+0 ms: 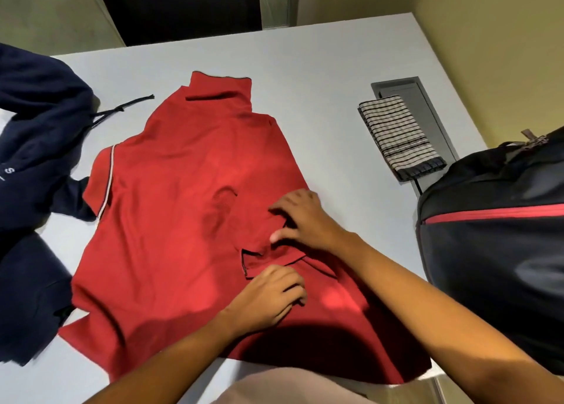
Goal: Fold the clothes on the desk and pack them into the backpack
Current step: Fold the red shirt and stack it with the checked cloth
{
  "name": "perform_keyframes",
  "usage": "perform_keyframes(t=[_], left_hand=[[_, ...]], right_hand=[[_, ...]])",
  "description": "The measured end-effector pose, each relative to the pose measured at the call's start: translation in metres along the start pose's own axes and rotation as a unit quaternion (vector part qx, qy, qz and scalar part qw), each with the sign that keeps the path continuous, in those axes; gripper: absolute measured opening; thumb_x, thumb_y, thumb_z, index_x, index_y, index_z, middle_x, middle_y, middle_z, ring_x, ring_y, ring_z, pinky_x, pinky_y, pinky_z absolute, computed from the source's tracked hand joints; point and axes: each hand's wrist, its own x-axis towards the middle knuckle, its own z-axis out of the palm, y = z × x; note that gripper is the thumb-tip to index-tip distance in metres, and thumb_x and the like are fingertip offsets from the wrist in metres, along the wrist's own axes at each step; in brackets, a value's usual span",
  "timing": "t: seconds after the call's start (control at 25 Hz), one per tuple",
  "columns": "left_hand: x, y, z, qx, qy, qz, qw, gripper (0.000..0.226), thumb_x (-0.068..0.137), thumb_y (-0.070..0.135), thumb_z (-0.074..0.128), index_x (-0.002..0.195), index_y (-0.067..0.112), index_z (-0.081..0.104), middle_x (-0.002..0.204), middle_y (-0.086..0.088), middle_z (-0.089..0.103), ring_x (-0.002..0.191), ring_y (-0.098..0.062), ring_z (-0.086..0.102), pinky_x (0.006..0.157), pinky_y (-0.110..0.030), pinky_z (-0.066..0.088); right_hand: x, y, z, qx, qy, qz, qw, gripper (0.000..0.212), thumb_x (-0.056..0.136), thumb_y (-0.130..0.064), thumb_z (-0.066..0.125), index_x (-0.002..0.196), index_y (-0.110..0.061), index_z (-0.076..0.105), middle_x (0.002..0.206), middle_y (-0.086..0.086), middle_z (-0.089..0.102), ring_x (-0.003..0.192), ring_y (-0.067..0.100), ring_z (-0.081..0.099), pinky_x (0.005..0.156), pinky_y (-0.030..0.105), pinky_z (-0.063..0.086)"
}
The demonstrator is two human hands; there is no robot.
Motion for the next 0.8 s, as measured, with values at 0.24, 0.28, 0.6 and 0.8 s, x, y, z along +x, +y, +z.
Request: perform_keyframes(t=[0.24,0.28,0.6,0.8], left_hand=[[-0.035,-0.026,-0.025,0.024,0.093,-0.144,0.985,0.02,0.075,0.016,0.049,0.093,0.023,0.048,0.102,0.001,0.049,0.091,-0.021,0.048,0.076,-0.032,0.033],[-0.038,-0.031,-0.028,0.029,0.104,-0.164,0.981,0.023,0.074,0.016,0.048,0.096,0.023,0.051,0.104,0.001,0.051,0.093,-0.021,0.048,0.078,-0.031,0.033],[-0.042,-0.056,-0.035,0.08,0.118,-0.321,0.936,0.047,0.088,0.023,0.038,0.131,0.017,0.056,0.137,0.001,0.054,0.127,-0.021,0.047,0.105,-0.035,0.034],[-0.068,-0.063,-0.021,0.125,0.024,-0.411,0.903,0.06,0.093,0.044,0.028,0.15,0.029,0.027,0.159,0.001,0.023,0.144,-0.025,0.024,0.112,-0.05,0.026]], right_hand=[[-0.009,-0.012,0.017,-0.107,0.047,-0.152,0.981,0.027,0.083,-0.033,0.065,0.1,-0.014,0.057,0.098,0.007,0.059,0.087,0.029,0.058,0.076,0.041,0.041],[-0.007,-0.009,0.008,-0.035,0.078,-0.116,0.989,0.017,0.087,-0.024,0.061,0.098,-0.012,0.057,0.093,0.007,0.059,0.082,0.028,0.058,0.071,0.039,0.041],[-0.008,0.112,-0.101,0.029,0.35,0.437,0.828,0.024,0.091,0.004,0.045,0.113,0.005,0.053,0.117,0.026,0.056,0.107,0.039,0.054,0.087,0.04,0.036],[-0.041,0.09,-0.066,-0.052,0.306,0.284,0.907,0.041,0.081,0.009,0.047,0.122,0.006,0.05,0.12,0.024,0.051,0.109,0.04,0.049,0.098,0.041,0.038]])
